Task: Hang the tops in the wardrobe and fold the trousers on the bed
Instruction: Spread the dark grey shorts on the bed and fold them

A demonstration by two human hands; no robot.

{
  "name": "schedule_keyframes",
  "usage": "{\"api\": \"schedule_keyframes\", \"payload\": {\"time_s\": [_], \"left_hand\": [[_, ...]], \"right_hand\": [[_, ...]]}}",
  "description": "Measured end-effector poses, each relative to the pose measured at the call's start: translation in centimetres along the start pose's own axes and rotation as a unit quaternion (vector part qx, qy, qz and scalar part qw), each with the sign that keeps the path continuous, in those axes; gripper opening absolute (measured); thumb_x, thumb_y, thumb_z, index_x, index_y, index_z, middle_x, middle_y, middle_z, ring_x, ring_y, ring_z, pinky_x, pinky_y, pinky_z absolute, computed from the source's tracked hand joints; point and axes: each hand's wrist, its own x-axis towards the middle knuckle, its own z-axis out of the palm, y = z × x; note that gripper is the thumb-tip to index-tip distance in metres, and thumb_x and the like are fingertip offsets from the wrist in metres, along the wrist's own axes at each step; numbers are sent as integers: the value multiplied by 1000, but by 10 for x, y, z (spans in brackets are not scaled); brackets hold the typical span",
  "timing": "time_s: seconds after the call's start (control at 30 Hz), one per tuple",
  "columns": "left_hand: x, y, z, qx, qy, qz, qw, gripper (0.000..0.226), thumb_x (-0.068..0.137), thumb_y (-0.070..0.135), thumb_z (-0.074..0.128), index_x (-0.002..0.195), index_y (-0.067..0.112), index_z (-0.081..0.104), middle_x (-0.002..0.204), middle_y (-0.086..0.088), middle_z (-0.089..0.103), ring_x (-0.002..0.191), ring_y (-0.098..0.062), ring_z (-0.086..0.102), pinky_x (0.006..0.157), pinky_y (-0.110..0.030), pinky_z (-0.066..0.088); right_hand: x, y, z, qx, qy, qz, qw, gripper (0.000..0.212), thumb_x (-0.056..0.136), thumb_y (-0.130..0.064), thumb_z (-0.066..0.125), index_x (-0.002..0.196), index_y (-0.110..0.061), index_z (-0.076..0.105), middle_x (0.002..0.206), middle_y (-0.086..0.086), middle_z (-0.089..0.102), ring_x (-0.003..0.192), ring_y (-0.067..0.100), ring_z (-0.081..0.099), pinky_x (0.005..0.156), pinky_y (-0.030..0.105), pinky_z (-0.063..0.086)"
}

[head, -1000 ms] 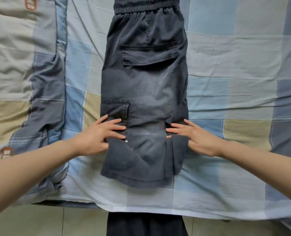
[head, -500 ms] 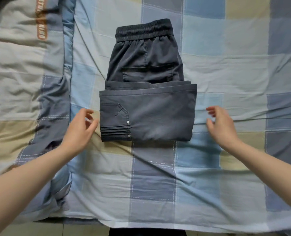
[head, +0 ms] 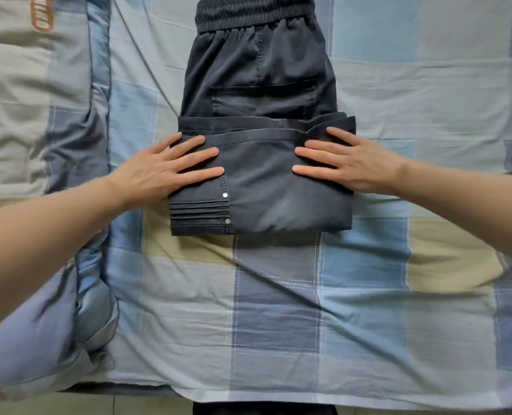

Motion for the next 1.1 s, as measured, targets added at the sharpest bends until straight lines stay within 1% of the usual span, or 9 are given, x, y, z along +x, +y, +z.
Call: {"api": "schedule_keyframes", "payload": {"time_s": [0.23, 0.4, 0.5, 0.6, 0.73, 0.8, 0.9, 0.97, 1.1], "left_hand": [[-12, 19, -4, -56, -2, -19, 998, 62, 91, 11, 27, 151, 28, 28, 158, -4, 29, 146, -30, 21, 118, -46, 17], [-40, 78, -13, -154, -34, 38, 987, 72, 87, 8, 40, 152, 36, 24, 158, 3, 27, 149, -18, 2, 119, -39, 14], [-59, 118, -25, -325, -121, 35, 937, 93, 83, 0, 56, 151, 48, 14, 160, 17, 12, 149, -8, 4, 122, -31, 11], [-74, 140, -43, -613, -200, -12, 764, 64, 96, 6, 52, 146, 41, 31, 154, 21, 28, 144, 3, 20, 117, -16, 17], [-71, 130, -53, -730, -23, -350, 587, 17, 98, 23, 56, 106, 15, 69, 102, -3, 71, 97, -7, 67, 90, -23, 54], [-49, 120, -58, -764, 72, -446, 461, 38, 100, 34, 51, 102, 0, 67, 97, -9, 72, 91, -19, 69, 80, -27, 58], [-25, 118, -57, -783, 51, -491, 378, 37, 99, 45, 47, 109, 16, 67, 107, -2, 71, 97, -21, 66, 79, -30, 53], [-12, 126, -47, -762, 35, -511, 396, 32, 94, 46, 57, 107, 19, 67, 107, 2, 72, 105, -21, 66, 90, -39, 53], [-8, 138, -45, -742, 77, -519, 418, 21, 96, 29, 59, 109, 16, 68, 108, 3, 72, 108, -17, 64, 93, -32, 49]], "right_hand": [[-21, -20, -16, 83, 0, 36, 996, 63, 88, -10, 25, 150, -24, 30, 155, 8, 30, 142, 29, 30, 116, 51, 19], [-61, -62, -42, 231, -120, -26, 965, 92, 71, -6, 39, 152, -37, 7, 161, -4, 6, 148, 18, 2, 119, 45, 8], [-81, -79, -64, 526, -236, -17, 817, 96, 63, -2, 39, 149, -41, 18, 159, -14, 13, 146, 0, 4, 121, 33, 5], [-96, -83, -84, 781, -164, 92, 595, 42, 87, -24, 53, 129, -20, 59, 135, -7, 57, 126, 2, 49, 109, 26, 37], [-94, -67, -80, 870, -1, 302, 390, 40, 63, -47, 81, 83, -13, 75, 84, 0, 71, 77, 11, 64, 66, 27, 51], [-81, -59, -69, 845, 75, 438, 298, 41, 67, -54, 78, 81, -15, 72, 78, -4, 68, 74, 12, 61, 61, 25, 48], [-53, -56, -61, 803, 98, 526, 262, 25, 95, -44, 52, 94, -23, 66, 85, -11, 67, 77, 7, 59, 63, 24, 44], [-37, -59, -62, 807, 83, 528, 253, 28, 95, -43, 51, 106, -21, 65, 97, -9, 69, 82, 4, 64, 66, 22, 47], [-23, -64, -64, 745, 131, 542, 365, 13, 94, -21, 58, 105, -15, 61, 90, -9, 65, 79, 1, 59, 64, 9, 46]]}}
